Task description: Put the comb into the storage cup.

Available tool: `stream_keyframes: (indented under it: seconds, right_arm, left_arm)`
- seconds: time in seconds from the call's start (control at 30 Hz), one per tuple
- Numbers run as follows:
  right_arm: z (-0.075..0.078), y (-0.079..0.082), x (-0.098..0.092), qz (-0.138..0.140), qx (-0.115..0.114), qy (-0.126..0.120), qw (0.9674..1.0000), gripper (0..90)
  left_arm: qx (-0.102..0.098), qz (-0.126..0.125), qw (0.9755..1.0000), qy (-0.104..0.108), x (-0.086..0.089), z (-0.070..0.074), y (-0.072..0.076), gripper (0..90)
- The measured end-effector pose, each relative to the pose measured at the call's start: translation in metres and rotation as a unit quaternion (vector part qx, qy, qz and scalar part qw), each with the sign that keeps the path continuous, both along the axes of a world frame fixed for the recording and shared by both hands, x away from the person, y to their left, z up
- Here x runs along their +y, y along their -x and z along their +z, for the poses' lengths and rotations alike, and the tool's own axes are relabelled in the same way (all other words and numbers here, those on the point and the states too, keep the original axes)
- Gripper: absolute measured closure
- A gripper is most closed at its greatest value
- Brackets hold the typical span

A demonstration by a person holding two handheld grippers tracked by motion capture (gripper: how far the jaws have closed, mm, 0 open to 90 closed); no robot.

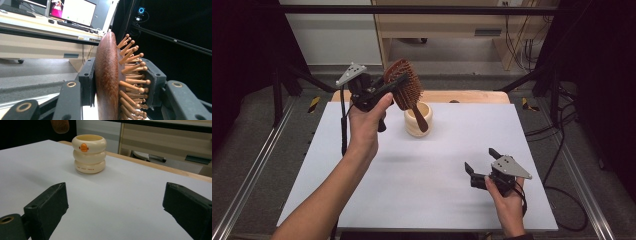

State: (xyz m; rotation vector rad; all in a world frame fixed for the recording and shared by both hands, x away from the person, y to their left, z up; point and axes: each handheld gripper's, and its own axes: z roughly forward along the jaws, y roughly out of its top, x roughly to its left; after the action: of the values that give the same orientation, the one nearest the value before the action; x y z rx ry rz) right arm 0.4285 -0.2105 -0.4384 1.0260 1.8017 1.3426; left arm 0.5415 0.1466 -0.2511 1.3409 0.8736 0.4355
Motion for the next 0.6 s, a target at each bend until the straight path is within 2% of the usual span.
stream_keyframes:
  seconds: [0.13,0.43,0.6]
  right_arm:
    - [0.0,-0.001,0.0,0.001,0.002,-0.002,1.0,5.7]
    - [0.0,-0.002,-0.001,0.002,0.002,-0.002,1.0,4.8]
    - [0.0,-0.003,-0.003,0.003,0.002,-0.005,1.0,4.3]
  left_arm:
    - [-0.007,0.009,0.9999,-0.011,-0.003,0.002,-0.008,51.9]
    - [-0.015,0.019,0.9996,-0.016,-0.009,0.004,-0.026,52.0]
    - [-0.013,0.027,0.9993,-0.023,-0.012,0.002,-0.033,52.0]
